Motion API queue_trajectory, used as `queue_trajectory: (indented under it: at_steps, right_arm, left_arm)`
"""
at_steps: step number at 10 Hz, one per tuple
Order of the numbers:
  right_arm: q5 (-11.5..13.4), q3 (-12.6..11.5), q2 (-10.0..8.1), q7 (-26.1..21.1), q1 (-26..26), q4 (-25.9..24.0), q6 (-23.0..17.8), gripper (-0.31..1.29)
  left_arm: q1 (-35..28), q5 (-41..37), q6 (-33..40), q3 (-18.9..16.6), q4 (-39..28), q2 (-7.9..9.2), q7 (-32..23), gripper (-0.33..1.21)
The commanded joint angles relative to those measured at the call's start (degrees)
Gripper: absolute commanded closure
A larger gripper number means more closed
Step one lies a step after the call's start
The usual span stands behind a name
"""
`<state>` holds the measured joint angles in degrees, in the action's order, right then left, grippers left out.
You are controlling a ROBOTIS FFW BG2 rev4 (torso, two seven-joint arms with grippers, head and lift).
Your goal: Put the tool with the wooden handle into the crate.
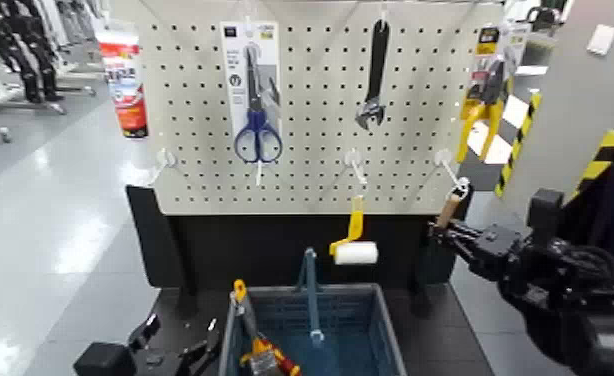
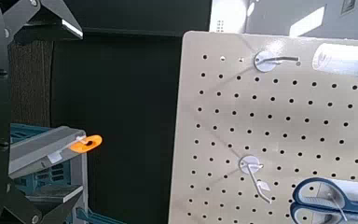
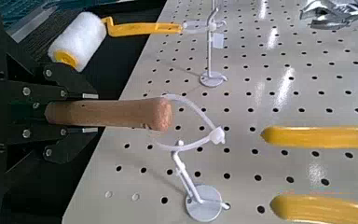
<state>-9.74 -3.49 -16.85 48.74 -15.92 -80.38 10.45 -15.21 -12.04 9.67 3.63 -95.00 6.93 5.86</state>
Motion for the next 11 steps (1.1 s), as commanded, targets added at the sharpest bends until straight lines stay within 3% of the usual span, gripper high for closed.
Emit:
queue_trajectory:
  at_steps: [1, 6, 7, 11]
  right_arm:
    - [0.2, -1.0, 1.38, -0.4, 2.6, -6.2, 2.1, 1.18]
    - [-1.5, -1.8, 2.96, -0.4, 6.3, -17.8, 9.0, 1.18]
    - [-2.5, -1.8, 3.23, -0.7, 7.0, -19.5, 9.9, 1.27]
    - [-5.5, 0.3, 5.07, -1.3, 8.5, -20.9, 10.1, 1.27]
  left_arm:
    - [-0.1, 0.0, 0.0, 0.0, 0.1, 0.01, 0.0, 0.15]
    - [-0.2, -0.2, 0.2, 0.0, 0.0, -0.08, -0.1, 0.15]
    - [-0.2, -0.1, 0.3, 0.1, 0.0, -0.08, -0.1, 0.15]
    - [-0.4, -0.2, 0.3, 0.1, 0.0, -0.17, -0.1, 0.15]
